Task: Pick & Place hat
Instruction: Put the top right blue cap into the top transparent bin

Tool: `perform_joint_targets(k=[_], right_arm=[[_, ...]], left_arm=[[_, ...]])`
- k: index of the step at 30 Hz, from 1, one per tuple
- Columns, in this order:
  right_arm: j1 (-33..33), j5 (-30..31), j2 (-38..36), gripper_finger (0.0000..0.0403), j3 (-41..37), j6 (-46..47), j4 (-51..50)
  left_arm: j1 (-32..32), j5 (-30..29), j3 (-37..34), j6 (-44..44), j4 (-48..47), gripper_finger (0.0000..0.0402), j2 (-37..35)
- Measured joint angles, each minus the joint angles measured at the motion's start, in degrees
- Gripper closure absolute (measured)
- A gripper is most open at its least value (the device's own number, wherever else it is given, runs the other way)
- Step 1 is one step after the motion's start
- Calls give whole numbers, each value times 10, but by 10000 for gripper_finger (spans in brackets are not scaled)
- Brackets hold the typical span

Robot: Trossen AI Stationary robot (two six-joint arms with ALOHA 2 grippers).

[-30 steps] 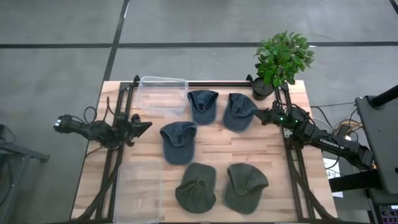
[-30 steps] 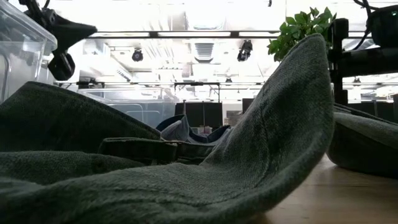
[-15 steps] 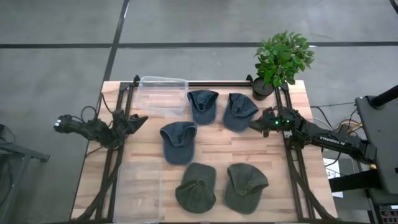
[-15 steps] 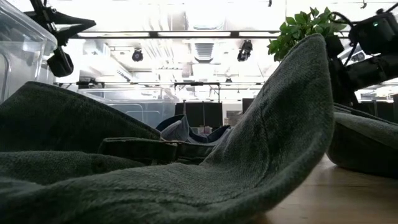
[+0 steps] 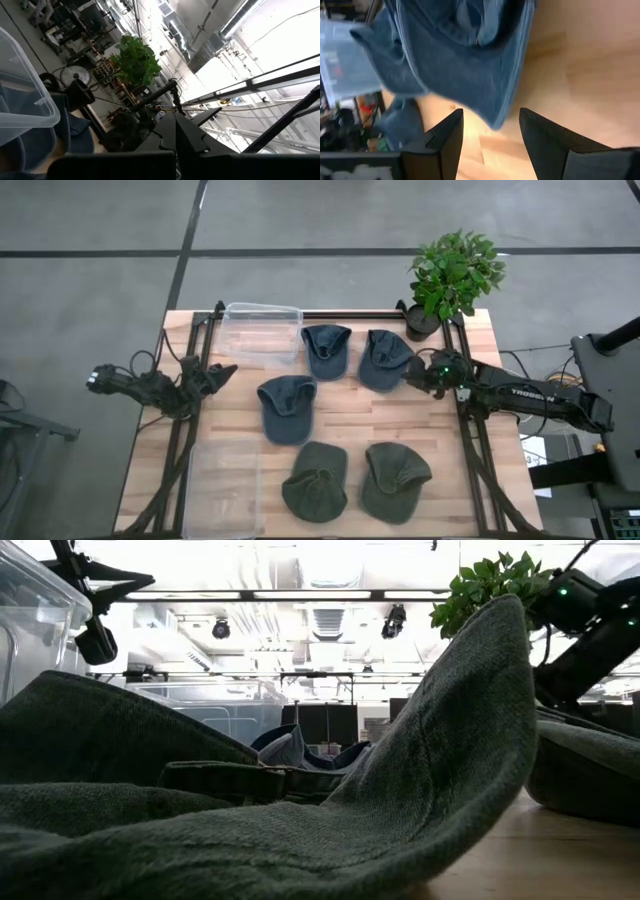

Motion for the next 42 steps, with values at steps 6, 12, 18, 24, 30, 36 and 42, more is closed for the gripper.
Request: perform_joint_targets(k=[6, 12, 18, 24, 30, 36, 42], right_arm=[[0, 11, 70, 230, 5, -22, 4], [-1, 21, 141, 232, -5, -29, 92], [-2, 21, 213, 281, -4, -56, 154], [-1, 3, 266, 383, 2, -88, 234], [0, 3, 262, 391, 49, -141, 212], [0, 11, 243, 392, 155, -233, 29], [4, 28, 230, 393, 274, -317, -57]], left_arm=[[0, -12, 0, 1, 0, 402, 0], [0, -15, 0, -1, 0, 402, 0], [0, -15, 0, -3, 0, 402, 0], [0, -15, 0, -4, 0, 402, 0], [0, -15, 0, -4, 0, 402, 0], [0, -15, 0, -4, 0, 402, 0], [0, -26, 0, -10, 0, 402, 0]])
